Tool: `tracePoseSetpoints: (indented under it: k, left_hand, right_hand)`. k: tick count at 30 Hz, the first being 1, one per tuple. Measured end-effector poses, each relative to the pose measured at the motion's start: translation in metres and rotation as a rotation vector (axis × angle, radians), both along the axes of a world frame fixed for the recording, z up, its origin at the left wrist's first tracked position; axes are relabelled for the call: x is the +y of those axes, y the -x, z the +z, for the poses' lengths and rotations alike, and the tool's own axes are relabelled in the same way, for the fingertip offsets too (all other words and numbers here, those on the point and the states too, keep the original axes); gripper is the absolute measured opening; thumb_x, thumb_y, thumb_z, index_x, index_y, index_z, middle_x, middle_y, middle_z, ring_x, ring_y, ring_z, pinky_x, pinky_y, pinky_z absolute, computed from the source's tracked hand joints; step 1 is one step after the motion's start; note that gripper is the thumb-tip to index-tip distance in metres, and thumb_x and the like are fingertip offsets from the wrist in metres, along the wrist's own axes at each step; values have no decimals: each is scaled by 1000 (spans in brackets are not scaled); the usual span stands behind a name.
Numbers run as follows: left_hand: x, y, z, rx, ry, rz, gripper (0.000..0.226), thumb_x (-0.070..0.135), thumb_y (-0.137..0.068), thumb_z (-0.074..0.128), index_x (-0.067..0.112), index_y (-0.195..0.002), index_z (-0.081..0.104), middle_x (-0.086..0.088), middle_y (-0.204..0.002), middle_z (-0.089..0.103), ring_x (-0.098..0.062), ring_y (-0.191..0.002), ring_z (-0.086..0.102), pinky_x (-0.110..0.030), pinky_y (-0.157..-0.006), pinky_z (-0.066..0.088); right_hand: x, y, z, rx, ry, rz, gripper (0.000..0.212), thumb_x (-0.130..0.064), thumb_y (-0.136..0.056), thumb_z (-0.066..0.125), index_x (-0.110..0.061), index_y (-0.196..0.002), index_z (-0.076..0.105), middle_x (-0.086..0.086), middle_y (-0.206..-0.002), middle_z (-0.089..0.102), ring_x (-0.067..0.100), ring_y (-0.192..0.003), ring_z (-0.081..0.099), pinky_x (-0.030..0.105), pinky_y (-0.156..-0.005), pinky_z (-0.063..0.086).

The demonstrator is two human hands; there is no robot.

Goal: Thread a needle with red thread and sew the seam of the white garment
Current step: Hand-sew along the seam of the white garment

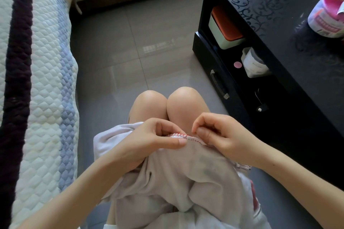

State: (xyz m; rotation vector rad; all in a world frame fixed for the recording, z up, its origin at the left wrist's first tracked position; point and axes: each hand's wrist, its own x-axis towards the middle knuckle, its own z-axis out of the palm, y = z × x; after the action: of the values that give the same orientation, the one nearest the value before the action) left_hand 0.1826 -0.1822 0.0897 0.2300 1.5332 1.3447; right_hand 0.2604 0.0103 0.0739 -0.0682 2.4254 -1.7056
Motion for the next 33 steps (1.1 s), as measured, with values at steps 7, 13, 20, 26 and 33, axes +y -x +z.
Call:
tracePoseSetpoints:
  k: [7, 13, 20, 26, 33]
  left_hand:
    - [4, 1, -1, -9, -4, 24, 8, 16, -71, 72, 15, -77, 77, -3, -85, 72, -9, -82, 63, -18, -77, 49]
    - [5, 2, -2, -12, -13, 14, 6, 19, -69, 76, 19, -75, 78, -1, -84, 72, -8, -80, 64, -17, -76, 50]
    - [7, 1, -1, -30, -43, 1, 8, 14, -74, 70, 18, -74, 77, -1, -84, 71, -8, -80, 64, -17, -76, 50]
    - [9, -1, 3, -80, -55, -23, 8, 14, -74, 69, 18, -69, 75, 0, -76, 68, -7, -71, 62, -16, -68, 48]
    - [12, -4, 1, -62, -21, 18, 5, 16, -71, 70, 14, -70, 75, -8, -80, 68, -10, -73, 61, -16, -70, 47]
  right_hand:
    - [5, -3, -5, -31, -6, -4, 14, -18, -87, 52, -25, -78, 59, -13, -71, 59, 4, -65, 51, 20, -62, 42]
    - [5, -1, -6, -39, 32, 15, 14, -16, -87, 52, -23, -78, 60, -12, -72, 60, 3, -67, 52, 20, -63, 43]
    - [5, -1, -5, -23, 92, 29, 18, -11, -88, 52, -25, -78, 59, -18, -71, 59, -1, -65, 50, 12, -63, 40]
    - [3, -2, 0, 13, 99, 50, 23, -5, -88, 52, -25, -79, 59, -24, -68, 58, -4, -62, 50, 6, -61, 36]
    - [1, -4, 0, 9, 149, 61, 17, -6, -89, 53, -20, -85, 61, -11, -71, 60, 2, -64, 51, 15, -61, 42]
